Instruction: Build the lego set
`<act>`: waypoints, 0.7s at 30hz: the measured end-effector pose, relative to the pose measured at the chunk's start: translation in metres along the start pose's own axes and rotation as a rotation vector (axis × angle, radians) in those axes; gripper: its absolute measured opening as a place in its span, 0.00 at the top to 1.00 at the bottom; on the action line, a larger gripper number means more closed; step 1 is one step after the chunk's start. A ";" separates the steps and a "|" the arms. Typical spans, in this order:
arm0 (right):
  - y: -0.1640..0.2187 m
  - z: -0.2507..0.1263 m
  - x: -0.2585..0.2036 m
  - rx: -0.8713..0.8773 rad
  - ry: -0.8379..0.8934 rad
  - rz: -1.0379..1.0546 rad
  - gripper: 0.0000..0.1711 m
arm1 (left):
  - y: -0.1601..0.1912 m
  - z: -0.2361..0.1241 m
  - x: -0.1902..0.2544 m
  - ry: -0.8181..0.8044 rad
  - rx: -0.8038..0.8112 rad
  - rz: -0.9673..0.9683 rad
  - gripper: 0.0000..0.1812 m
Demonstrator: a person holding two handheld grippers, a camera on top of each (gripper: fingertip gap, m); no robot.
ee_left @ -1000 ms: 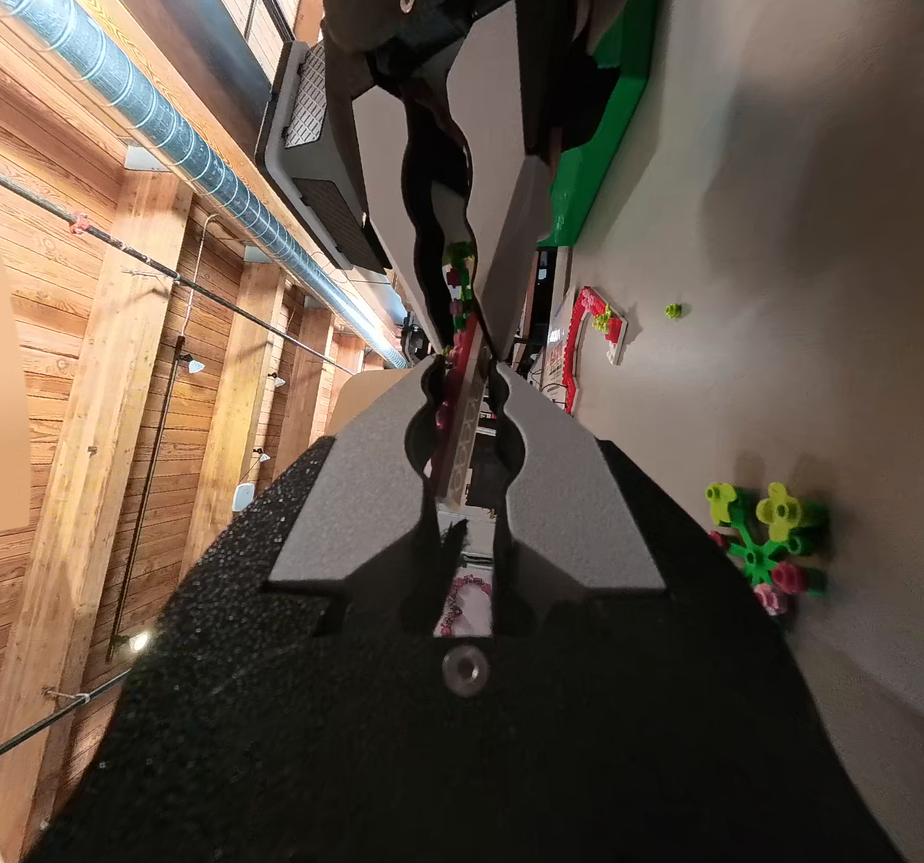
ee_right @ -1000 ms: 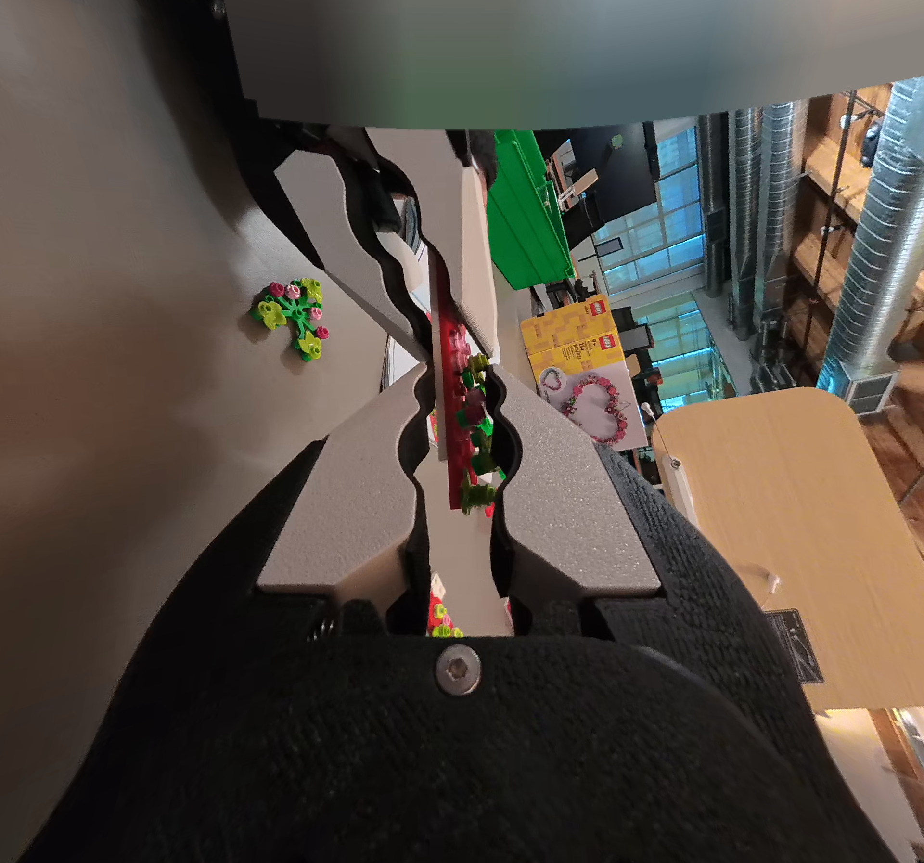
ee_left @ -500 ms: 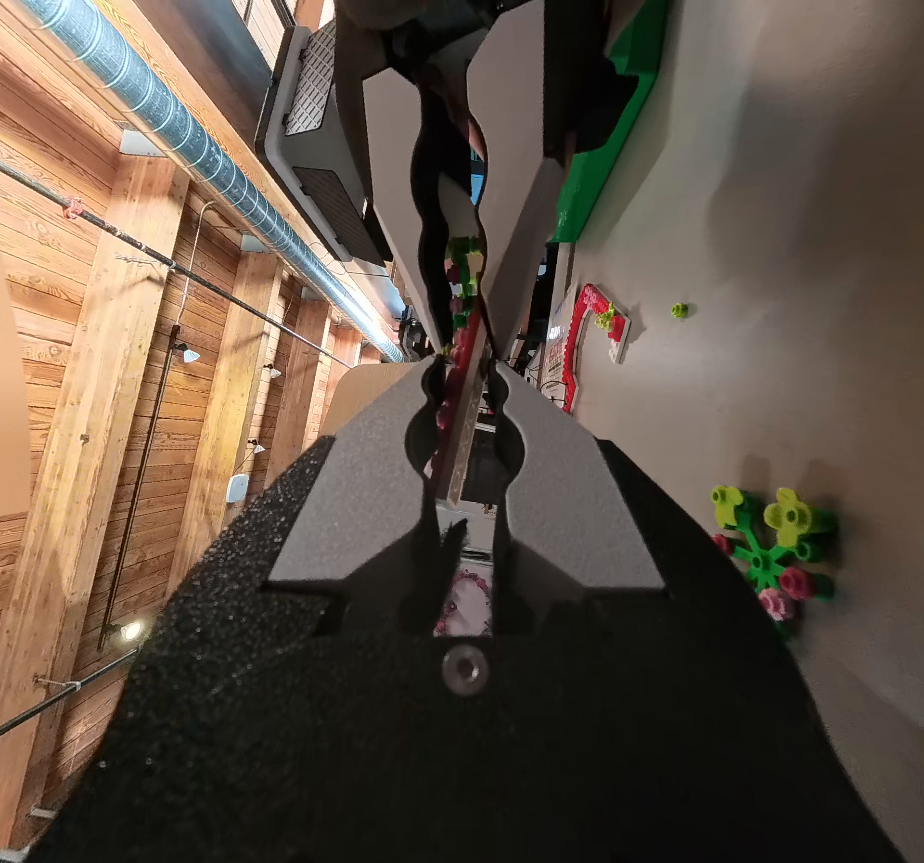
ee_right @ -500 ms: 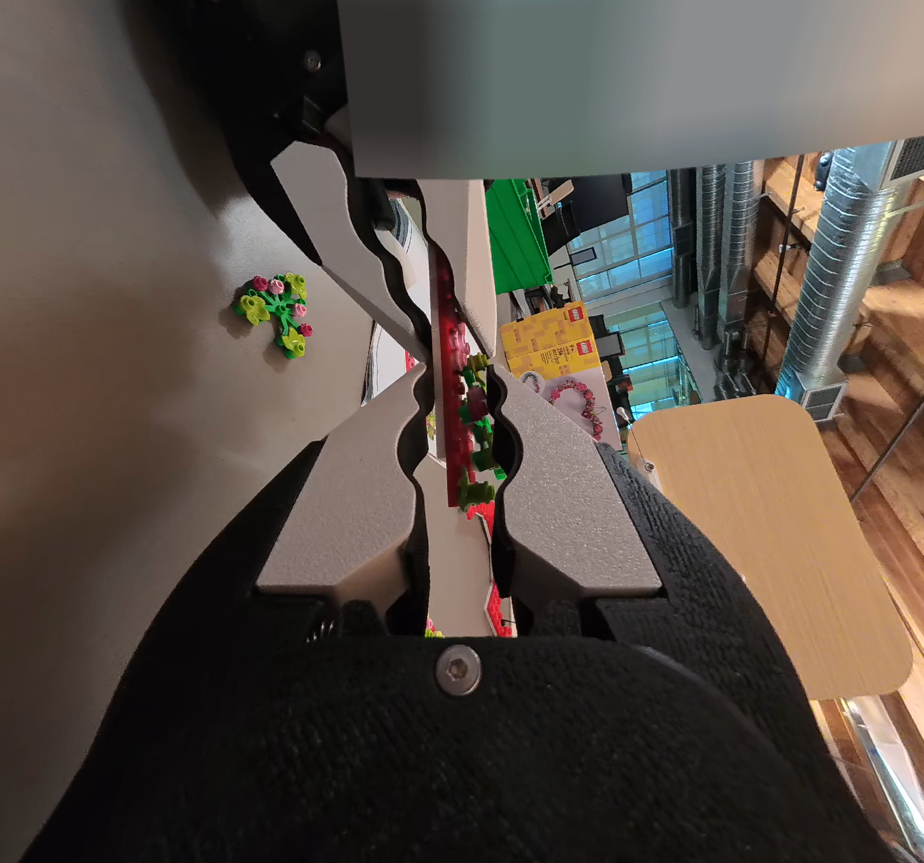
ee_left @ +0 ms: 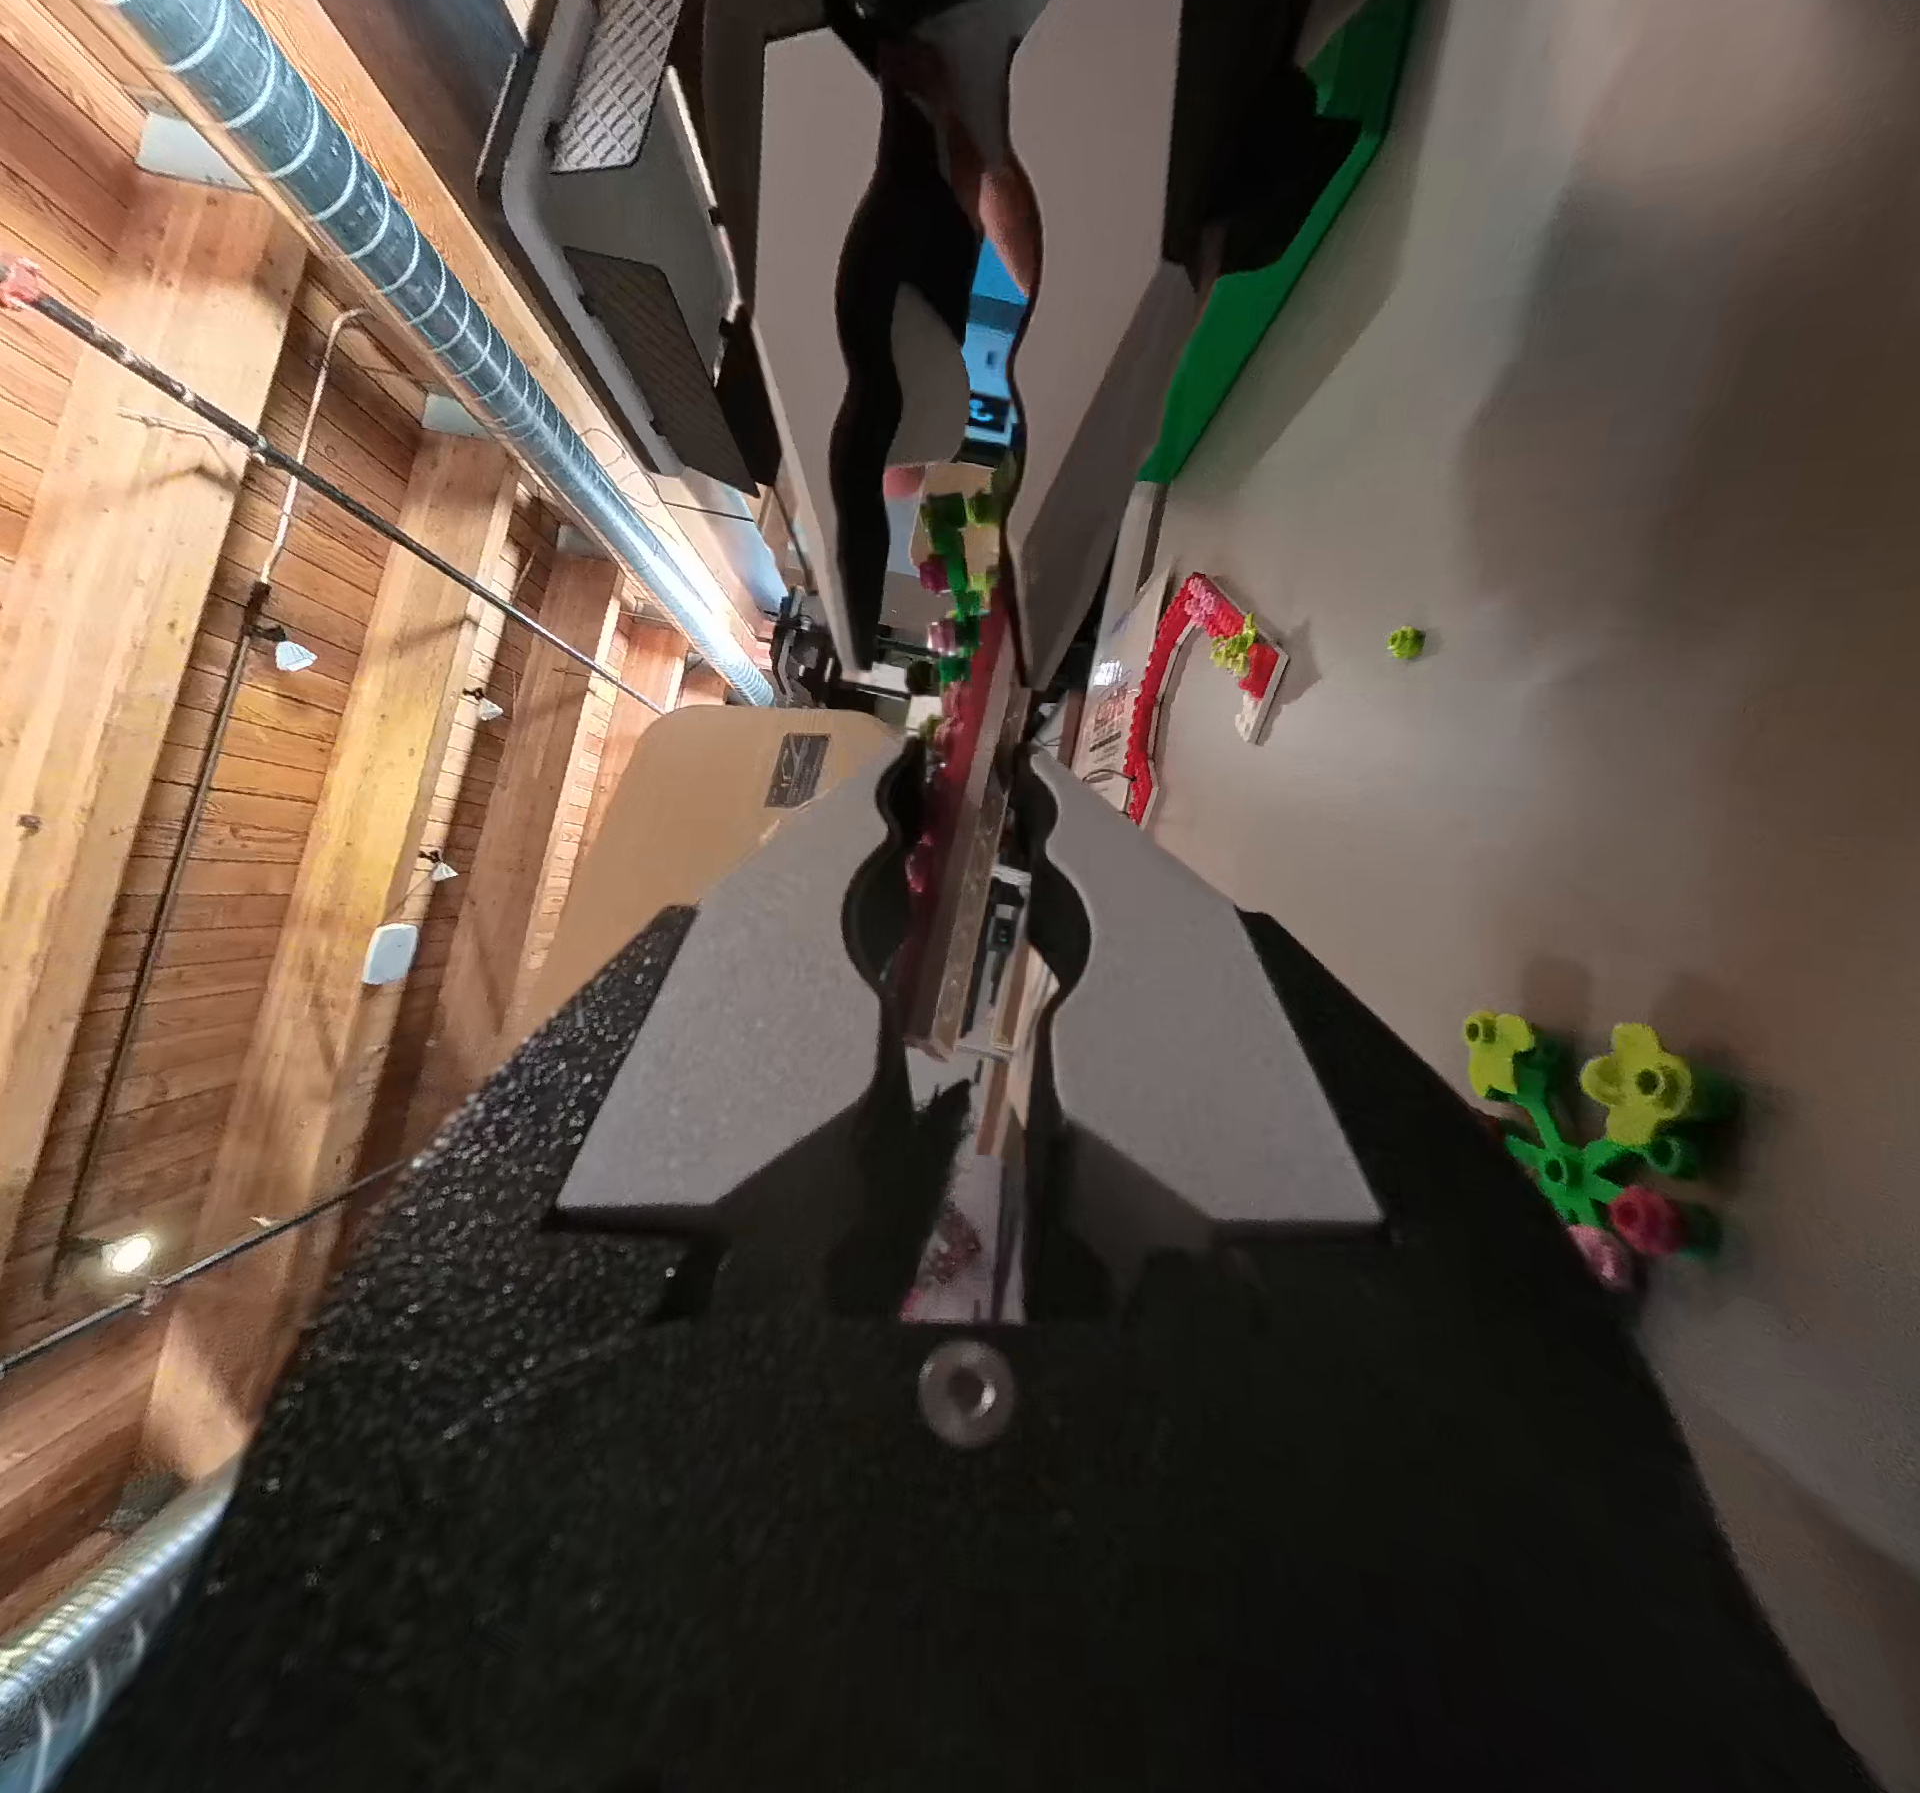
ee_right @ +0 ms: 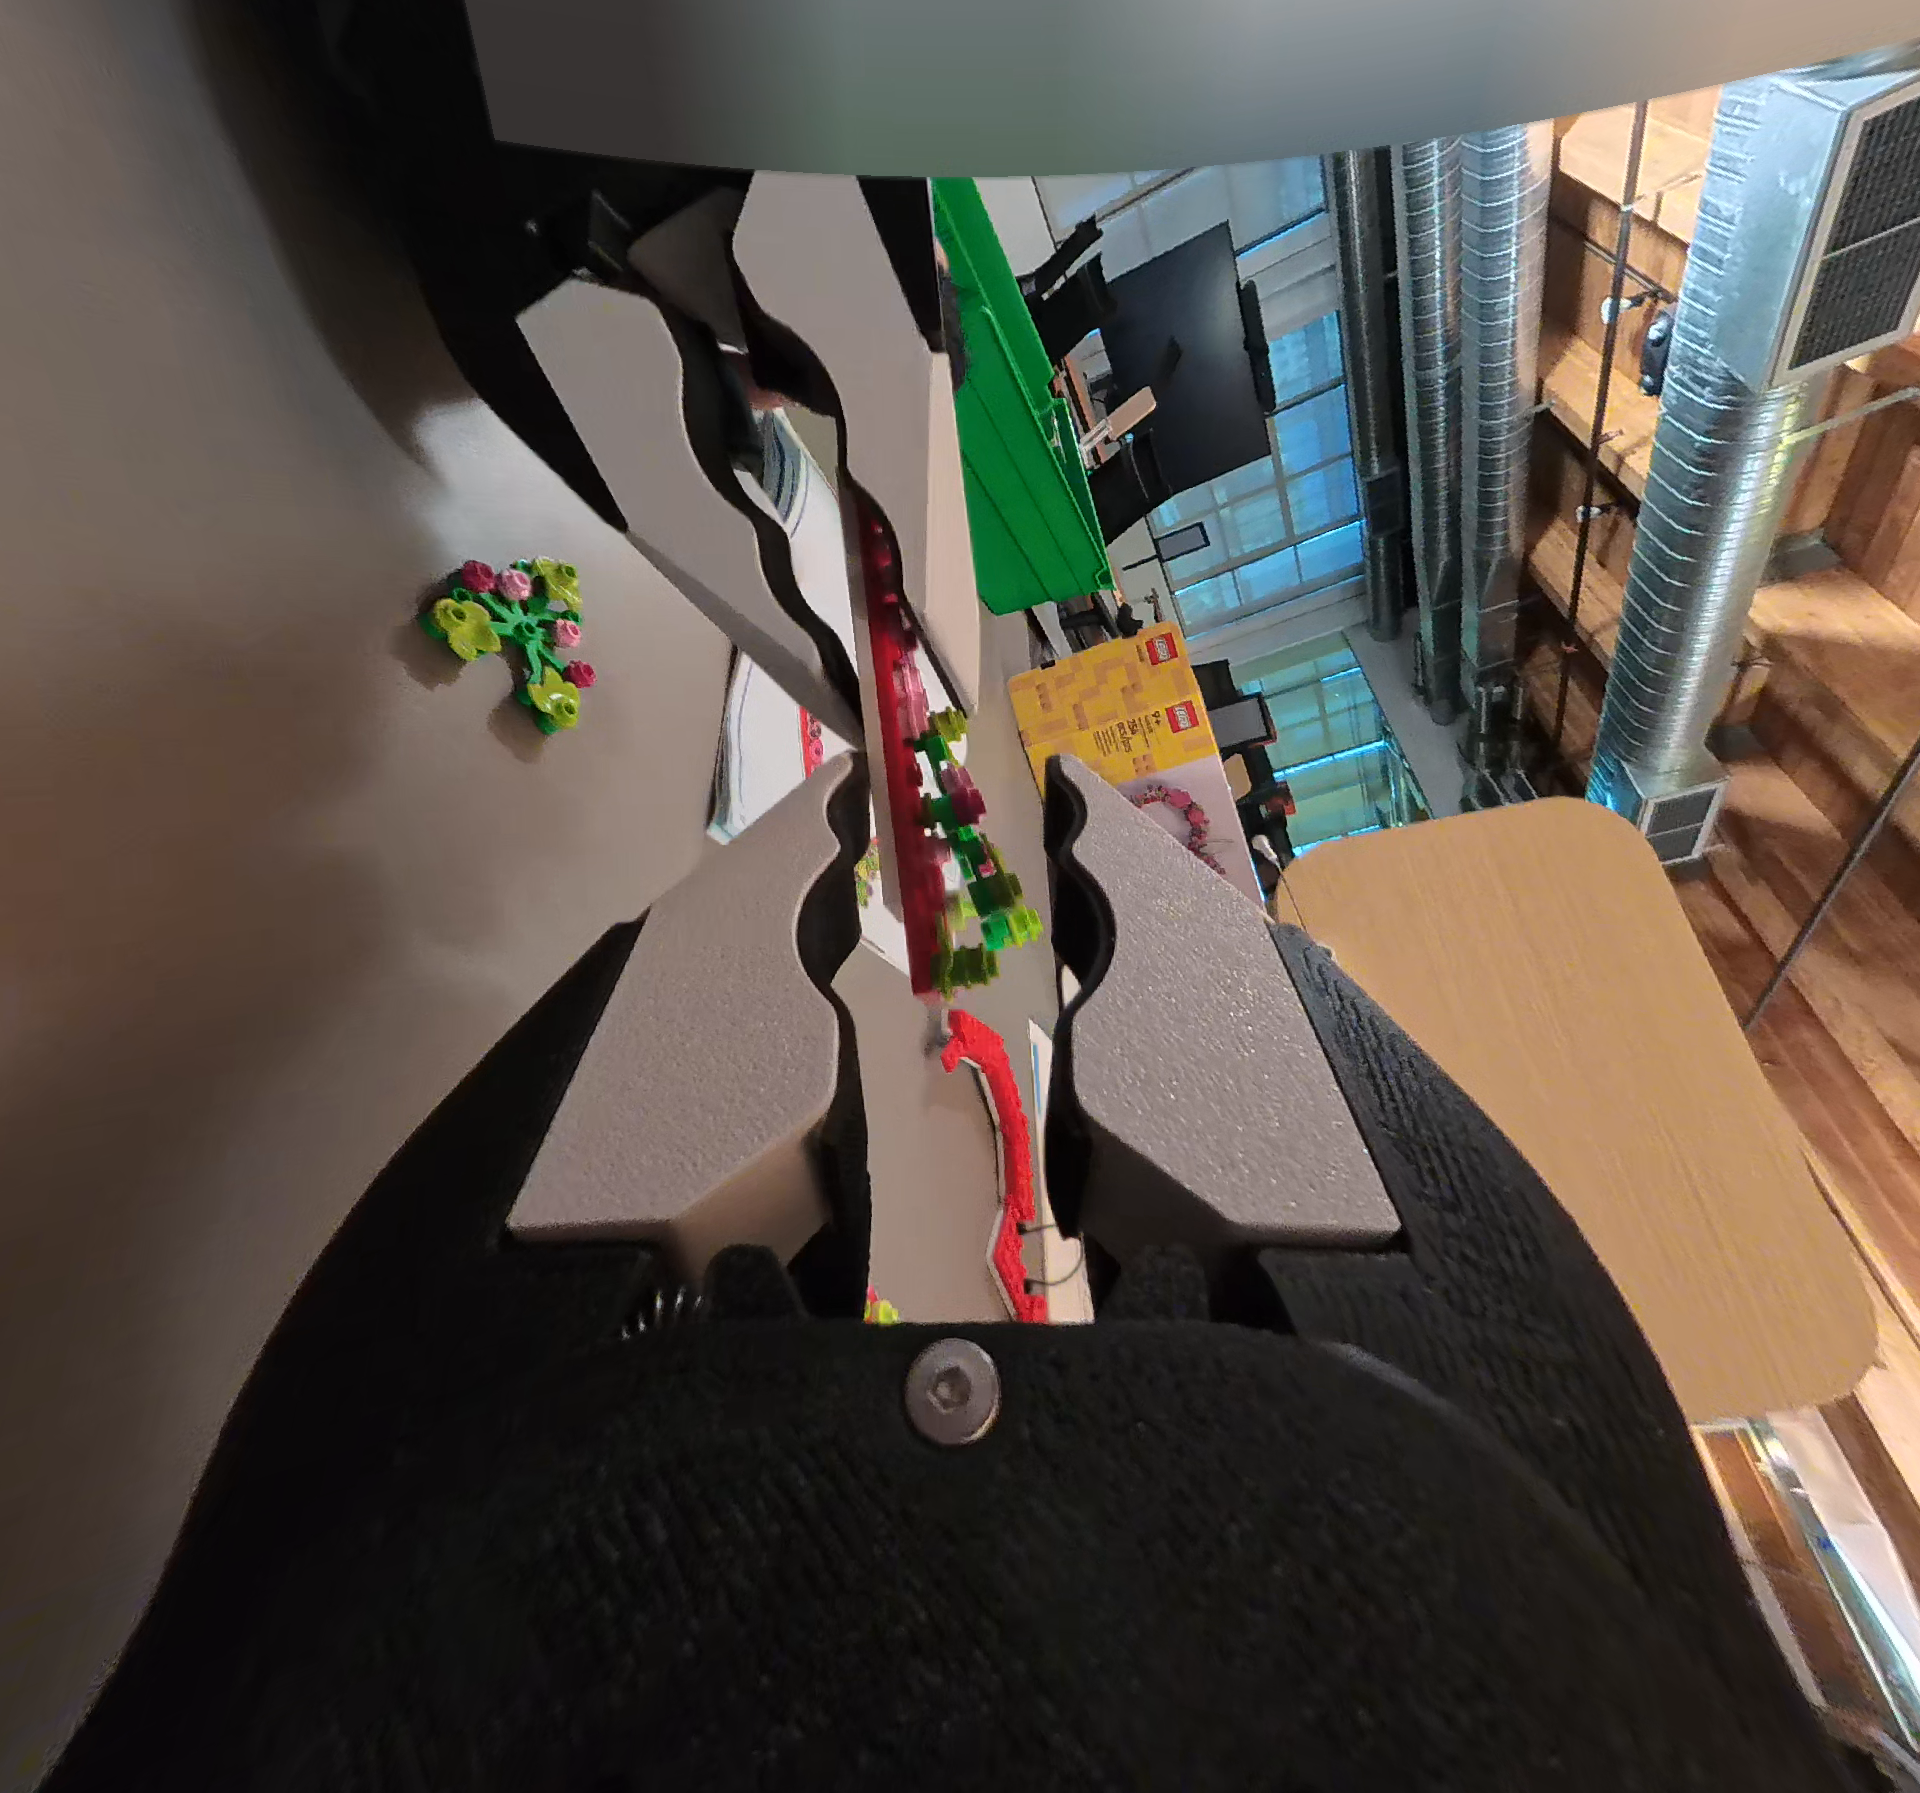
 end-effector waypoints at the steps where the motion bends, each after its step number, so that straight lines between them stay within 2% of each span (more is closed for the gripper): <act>1: 0.002 0.000 0.001 -0.003 -0.004 0.001 0.81 | 0.001 0.000 -0.001 0.006 -0.003 -0.016 0.93; 12: 0.008 -0.001 -0.002 -0.004 -0.102 -0.019 0.87 | 0.002 0.002 0.001 0.106 0.026 -0.149 0.93; 21: 0.010 -0.001 0.000 0.007 -0.152 0.114 0.90 | 0.004 0.003 -0.001 0.147 0.036 -0.235 0.93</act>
Point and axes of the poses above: each gripper's, where its closed fingertips meet, z out along the fingers, y out of its underside, x = y × z across the jaws, the point moved 9 cm from there along -z, back along the fingers, and after that the axes turned 2 degrees about y, right-handed, at the moved point
